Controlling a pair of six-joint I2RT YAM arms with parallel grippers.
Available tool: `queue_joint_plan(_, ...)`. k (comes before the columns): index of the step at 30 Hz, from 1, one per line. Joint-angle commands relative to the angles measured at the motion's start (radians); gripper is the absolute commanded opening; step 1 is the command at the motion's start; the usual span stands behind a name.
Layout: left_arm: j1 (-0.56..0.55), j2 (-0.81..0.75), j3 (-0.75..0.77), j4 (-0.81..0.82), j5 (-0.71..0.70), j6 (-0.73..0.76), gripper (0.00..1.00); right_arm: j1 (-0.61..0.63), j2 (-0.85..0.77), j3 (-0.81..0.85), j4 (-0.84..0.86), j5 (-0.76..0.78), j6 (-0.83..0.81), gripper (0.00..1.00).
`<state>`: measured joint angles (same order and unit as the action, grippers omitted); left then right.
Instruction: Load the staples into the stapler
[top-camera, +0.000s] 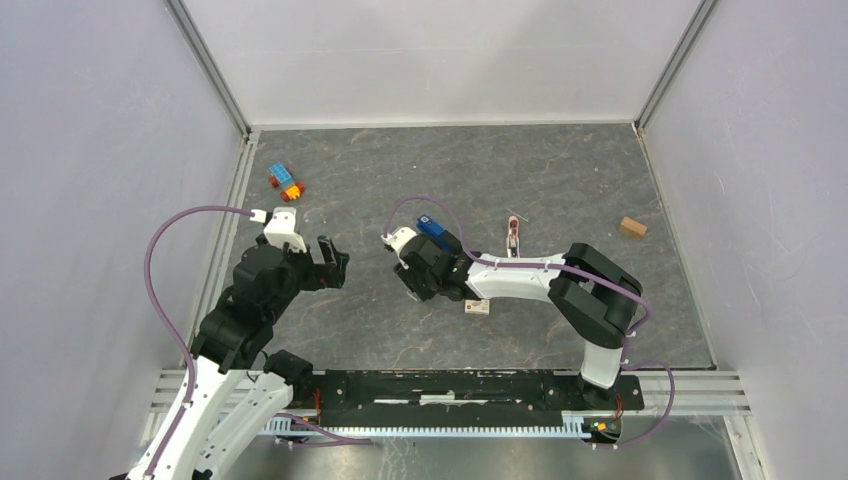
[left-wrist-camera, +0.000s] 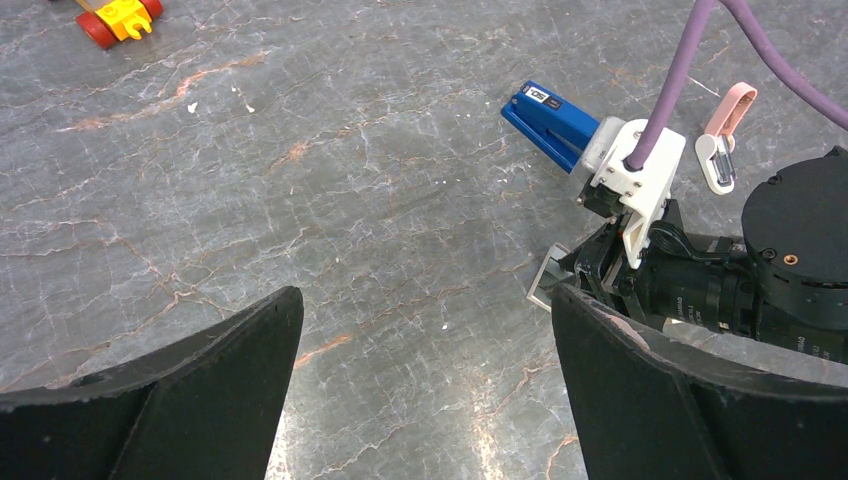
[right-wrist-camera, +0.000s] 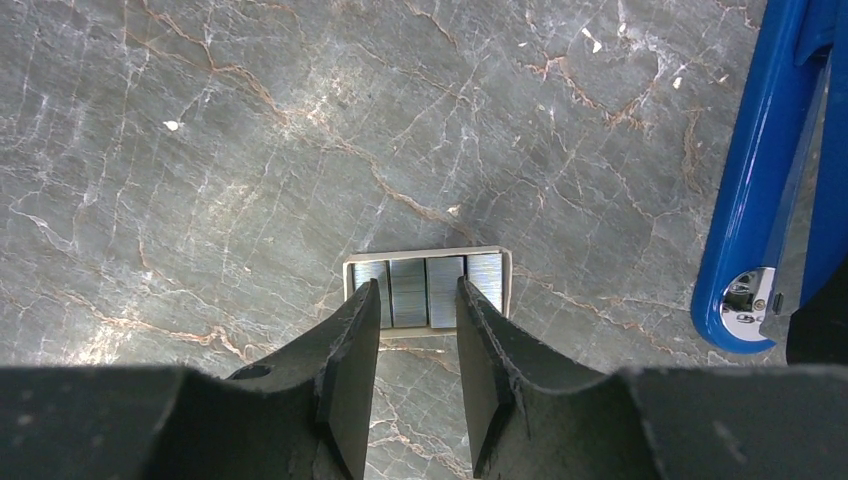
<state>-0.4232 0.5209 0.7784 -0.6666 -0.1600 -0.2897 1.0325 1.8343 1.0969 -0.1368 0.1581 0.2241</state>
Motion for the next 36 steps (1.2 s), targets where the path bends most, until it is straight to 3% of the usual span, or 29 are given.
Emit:
queue_joint_plan(1,-0.001,0.002,-0.004,0.026,-0.014,0.005,1.0,0.004,0.011,-0.007,0.012,-0.026,0.017,0.39)
queue_joint_plan(17,0.0,0.009,-0.013,0.037,-0.005,-0.008,1.0,0.002,-0.019,0.008,0.008,-0.035,0.01,0.3)
queue_joint_plan(20,0.0,0.052,-0.033,0.047,0.03,-0.096,1.0,0.003,-0.029,0.007,0.0,-0.001,0.002,0.32)
queue_joint_plan(27,0.001,0.213,-0.156,0.176,0.324,-0.382,0.99,0.002,-0.035,0.027,-0.032,0.043,-0.026,0.35)
queue_joint_plan(36,0.051,0.19,-0.297,0.245,0.364,-0.488,0.82,0.003,-0.077,0.017,-0.023,0.043,-0.039,0.36)
